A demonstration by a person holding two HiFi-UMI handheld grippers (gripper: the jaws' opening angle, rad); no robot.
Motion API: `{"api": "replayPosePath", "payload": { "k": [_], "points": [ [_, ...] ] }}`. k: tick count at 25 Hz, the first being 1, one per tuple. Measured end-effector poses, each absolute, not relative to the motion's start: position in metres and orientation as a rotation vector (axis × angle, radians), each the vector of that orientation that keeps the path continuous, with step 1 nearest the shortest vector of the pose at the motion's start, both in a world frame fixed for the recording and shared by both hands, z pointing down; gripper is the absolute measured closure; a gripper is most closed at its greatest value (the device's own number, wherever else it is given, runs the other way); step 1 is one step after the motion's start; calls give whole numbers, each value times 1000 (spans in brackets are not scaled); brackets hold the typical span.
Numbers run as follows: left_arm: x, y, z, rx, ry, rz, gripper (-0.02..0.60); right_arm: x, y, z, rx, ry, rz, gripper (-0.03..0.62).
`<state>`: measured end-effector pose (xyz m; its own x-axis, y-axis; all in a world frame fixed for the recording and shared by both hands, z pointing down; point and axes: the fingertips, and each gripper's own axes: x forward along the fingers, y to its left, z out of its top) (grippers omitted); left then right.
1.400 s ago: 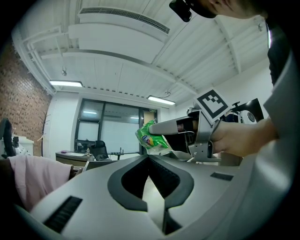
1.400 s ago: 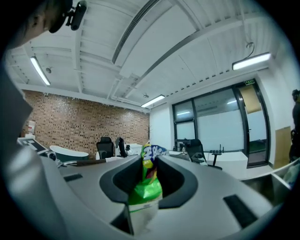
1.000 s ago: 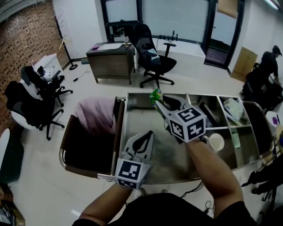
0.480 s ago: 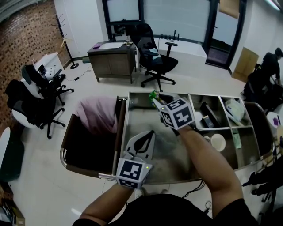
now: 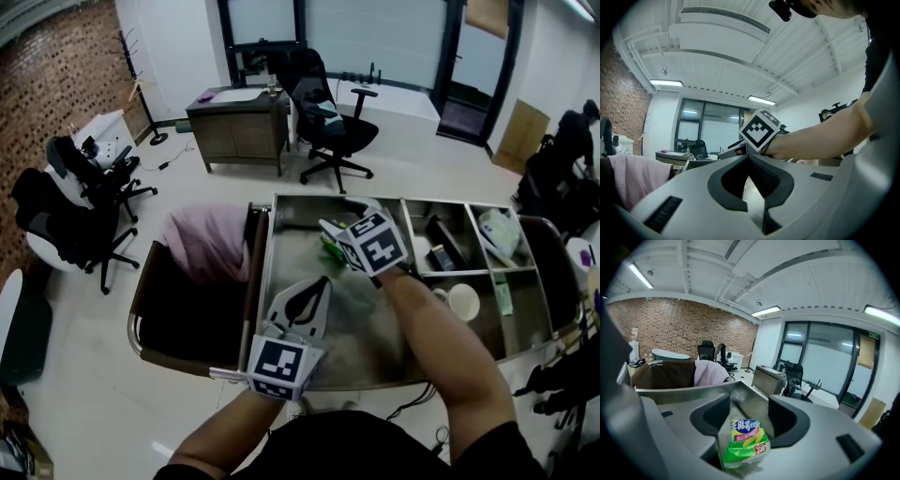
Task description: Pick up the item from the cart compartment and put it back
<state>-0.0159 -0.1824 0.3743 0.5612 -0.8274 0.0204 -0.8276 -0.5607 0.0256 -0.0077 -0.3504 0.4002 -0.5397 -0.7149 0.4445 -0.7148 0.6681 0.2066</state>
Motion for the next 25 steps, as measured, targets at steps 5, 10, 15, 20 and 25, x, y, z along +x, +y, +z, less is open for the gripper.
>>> {"api": "replayPosePath", "payload": {
  "k": [5, 10, 15, 20, 25],
  "points": [
    [-16, -184, 376, 2749, -1461, 14, 581, -6, -347, 398, 1106, -2393, 11, 331],
    [-17, -184, 376, 2751, -1466, 17, 581, 0, -338, 393, 1145, -2428, 41, 580],
    [-17, -184, 376, 2749, -1468, 20, 581, 5, -330, 389, 1160, -2462, 84, 582],
    [-17, -184, 375, 2740, -1468, 19, 581, 8, -325, 386, 1169, -2477, 93, 582],
    [-17, -183, 376, 2740, -1469, 20, 581, 10, -321, 382, 1178, -2490, 94, 582]
  ]
}}
